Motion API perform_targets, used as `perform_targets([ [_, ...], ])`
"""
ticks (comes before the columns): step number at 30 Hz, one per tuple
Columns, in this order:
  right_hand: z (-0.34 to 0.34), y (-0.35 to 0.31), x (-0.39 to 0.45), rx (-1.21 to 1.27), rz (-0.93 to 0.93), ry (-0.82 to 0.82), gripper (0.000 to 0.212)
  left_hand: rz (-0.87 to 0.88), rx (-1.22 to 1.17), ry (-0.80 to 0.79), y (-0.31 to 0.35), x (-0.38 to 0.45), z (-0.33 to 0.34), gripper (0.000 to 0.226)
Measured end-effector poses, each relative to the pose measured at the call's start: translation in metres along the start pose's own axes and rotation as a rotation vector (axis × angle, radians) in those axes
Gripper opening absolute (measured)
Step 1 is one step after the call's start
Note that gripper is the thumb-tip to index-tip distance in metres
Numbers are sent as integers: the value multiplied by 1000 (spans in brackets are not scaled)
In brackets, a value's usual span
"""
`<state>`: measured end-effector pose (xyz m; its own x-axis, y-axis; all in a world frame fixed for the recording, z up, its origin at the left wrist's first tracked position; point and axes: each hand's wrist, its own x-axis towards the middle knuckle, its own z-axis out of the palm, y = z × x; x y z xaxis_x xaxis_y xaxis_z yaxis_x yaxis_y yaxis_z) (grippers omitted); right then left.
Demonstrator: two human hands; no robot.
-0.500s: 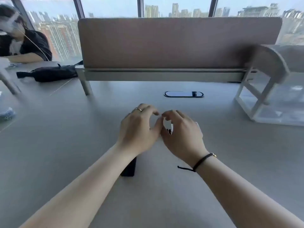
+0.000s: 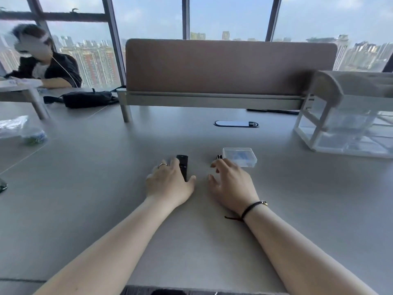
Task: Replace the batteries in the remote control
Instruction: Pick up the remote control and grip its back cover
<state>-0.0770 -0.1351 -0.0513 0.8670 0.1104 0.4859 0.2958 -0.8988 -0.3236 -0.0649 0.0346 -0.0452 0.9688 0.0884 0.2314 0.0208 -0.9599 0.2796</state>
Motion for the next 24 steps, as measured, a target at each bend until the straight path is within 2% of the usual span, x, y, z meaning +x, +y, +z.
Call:
perform_targets([
  [5,4,0,6,12,-30,-47,29,67,-46,74,6,9,7,47],
  [8,8,0,13,35,-31,-63,29,114,-77,120,11,11,9,51],
  [12,12,4,24,88,-1,-68,30,105,-400,173,17,20,14,50],
  [16,17,8,34,176,75,-68,27,-41,-865,-4,13,36,16,44],
  [19,15,11,38,358,164,-101,24,-19,-1134,-134,10,46,17,23],
  [24,10,14,40,649,227,-165,21,-67,-1592,-393,17,40,7,24],
])
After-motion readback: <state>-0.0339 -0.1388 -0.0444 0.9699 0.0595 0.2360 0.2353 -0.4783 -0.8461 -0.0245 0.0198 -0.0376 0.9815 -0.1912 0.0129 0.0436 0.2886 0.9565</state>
